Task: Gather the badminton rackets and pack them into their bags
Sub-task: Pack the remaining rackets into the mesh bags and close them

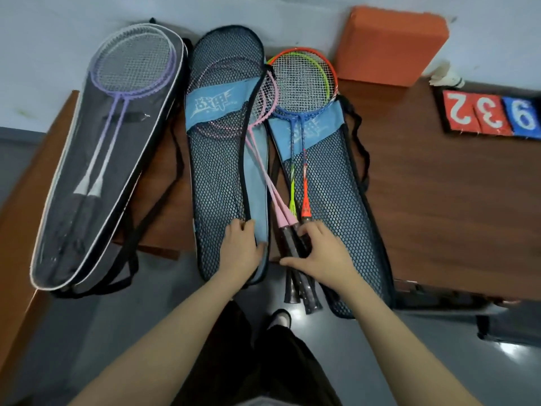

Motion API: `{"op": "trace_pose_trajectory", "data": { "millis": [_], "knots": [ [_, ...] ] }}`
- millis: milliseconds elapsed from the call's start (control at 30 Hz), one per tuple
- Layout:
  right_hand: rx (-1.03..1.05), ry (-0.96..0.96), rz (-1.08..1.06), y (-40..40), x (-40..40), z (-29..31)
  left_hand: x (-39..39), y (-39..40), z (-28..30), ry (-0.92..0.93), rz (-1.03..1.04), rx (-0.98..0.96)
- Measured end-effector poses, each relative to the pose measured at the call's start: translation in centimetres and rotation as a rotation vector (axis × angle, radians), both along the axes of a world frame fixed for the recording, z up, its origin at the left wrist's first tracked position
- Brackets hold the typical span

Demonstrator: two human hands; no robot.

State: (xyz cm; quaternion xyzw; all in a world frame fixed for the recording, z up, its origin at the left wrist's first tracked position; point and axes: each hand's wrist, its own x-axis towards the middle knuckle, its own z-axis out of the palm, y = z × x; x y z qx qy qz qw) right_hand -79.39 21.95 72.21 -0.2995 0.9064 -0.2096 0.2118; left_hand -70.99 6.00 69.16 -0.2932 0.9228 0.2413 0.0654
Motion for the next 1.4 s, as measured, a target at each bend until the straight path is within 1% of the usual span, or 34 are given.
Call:
{"op": "trace_pose_trajectory", "data": {
  "millis": [167,267,367,433,500,667,767,867,967,1067,1200,1300,1400],
  "knots": [
    [-0.015,0.078,-0.053,-0.4,1.0,-0.7,-0.1,-0.4,-0.1,0.027,0.016,0.038],
    [-0.07,0.058,-0.133,-0.7,1.3,-0.7,-0.2,-0.6,-0.2,0.063,0.043,0.099],
    [-0.16,-0.052,-0.237,0.0,1.1,-0.1,-0.4,-0.5,0.0,0.091,0.093,0.223],
    [-0.238,-0.154,-0.328,0.7,0.5,0.4,-0.4,-0.3,0.3,0.108,0.095,0.26],
    [-0.273,-0.202,-0.365,1.2,-0.1,0.6,-0.3,-0.4,0.7,0.156,0.128,0.287],
    [-0.176,-0.283,-0.345,0.8,0.4,0.7,1.1,-1.3,3.5,0.305,0.215,0.351],
    [-0.114,-0.233,-0.294,-0.2,1.2,0.6,2.3,-2.0,4.7,0.365,0.305,0.469],
    [-0.14,-0.25,-0.343,-1.2,1.5,0.6,2.9,-2.6,4.9,0.388,0.35,0.531],
    [-0.2,-0.362,-0.443,-1.5,1.3,0.8,3.4,-3.2,4.9,0.401,0.337,0.601],
    [-0.352,-0.57,-0.561,-1.5,1.0,2.2,3.8,-3.6,4.8,0.377,0.281,0.646],
    [-0.459,-0.817,-0.587,-3.0,1.2,4.2,3.8,-3.3,4.8,0.364,0.225,0.674],
    [-0.477,-0.861,-0.601,-5.1,1.9,4.3,3.6,-3.3,5.5,0.381,0.196,0.708],
    [-0.499,-0.802,-0.6,-7.3,2.2,4.2,3.8,-3.9,6.1,0.389,0.203,0.755]
  ]
}}
